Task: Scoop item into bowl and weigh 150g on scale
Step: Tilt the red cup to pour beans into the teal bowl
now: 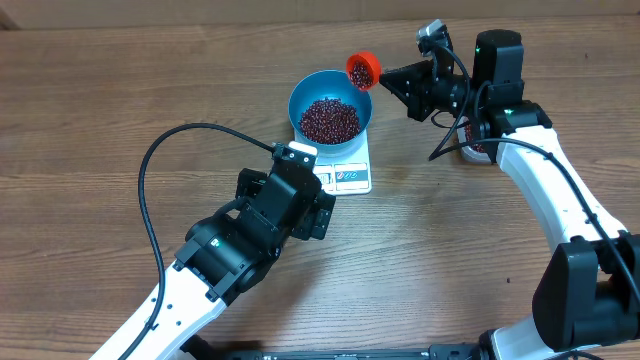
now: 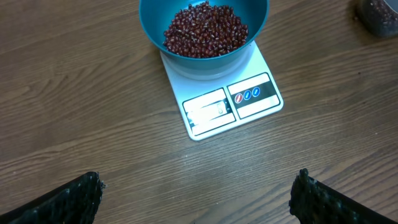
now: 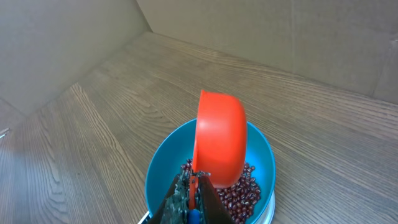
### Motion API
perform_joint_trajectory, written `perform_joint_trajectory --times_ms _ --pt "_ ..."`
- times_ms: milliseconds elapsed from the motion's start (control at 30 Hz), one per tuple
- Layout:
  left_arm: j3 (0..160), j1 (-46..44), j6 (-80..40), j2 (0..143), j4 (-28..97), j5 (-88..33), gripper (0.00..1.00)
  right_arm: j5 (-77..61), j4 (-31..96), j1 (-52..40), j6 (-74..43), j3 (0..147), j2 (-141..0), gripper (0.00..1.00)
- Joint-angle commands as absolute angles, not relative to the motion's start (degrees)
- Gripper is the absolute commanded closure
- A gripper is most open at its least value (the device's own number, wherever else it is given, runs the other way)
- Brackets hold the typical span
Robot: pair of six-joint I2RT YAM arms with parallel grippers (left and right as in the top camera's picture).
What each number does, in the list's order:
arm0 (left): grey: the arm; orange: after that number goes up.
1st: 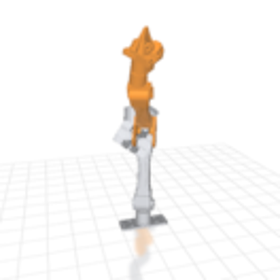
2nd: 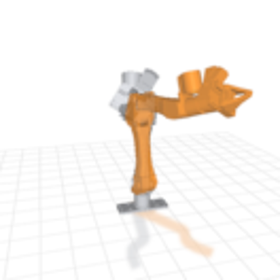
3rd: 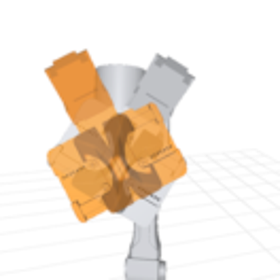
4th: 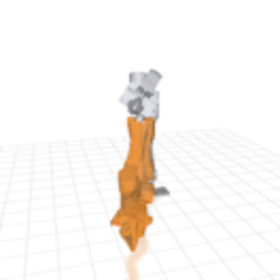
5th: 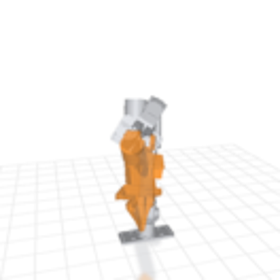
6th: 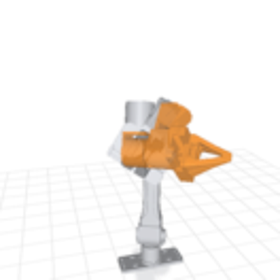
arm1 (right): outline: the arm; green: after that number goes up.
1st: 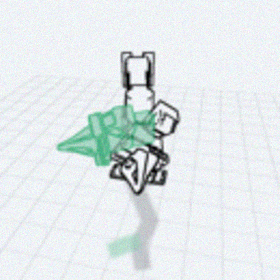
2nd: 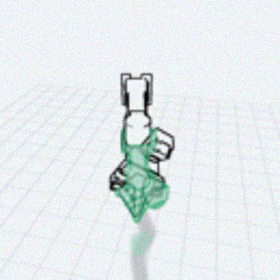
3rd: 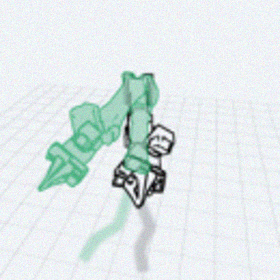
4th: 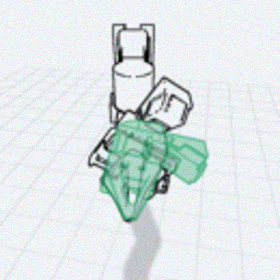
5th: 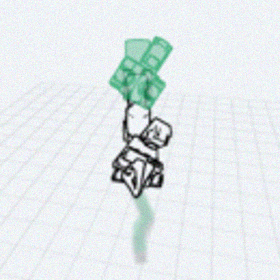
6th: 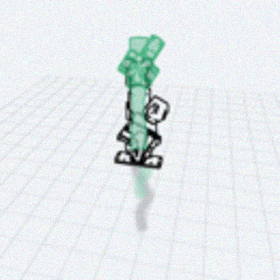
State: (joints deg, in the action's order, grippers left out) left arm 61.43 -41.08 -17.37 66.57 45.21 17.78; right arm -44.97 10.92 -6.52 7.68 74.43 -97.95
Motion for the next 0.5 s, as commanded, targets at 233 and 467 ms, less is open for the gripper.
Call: perform_joint_trajectory --times_ms 233,467 --pt "61.17 -40.51 -16.88 66.76 45.19 17.98 0.01 -45.01 10.33 -6.81 7.6 74.3 -98.02 0.96" --pt "61.17 -40.51 -16.88 66.76 45.19 17.98 0.01 -44.99 10.22 -6.79 9.47 74.3 -98.02 0.96"
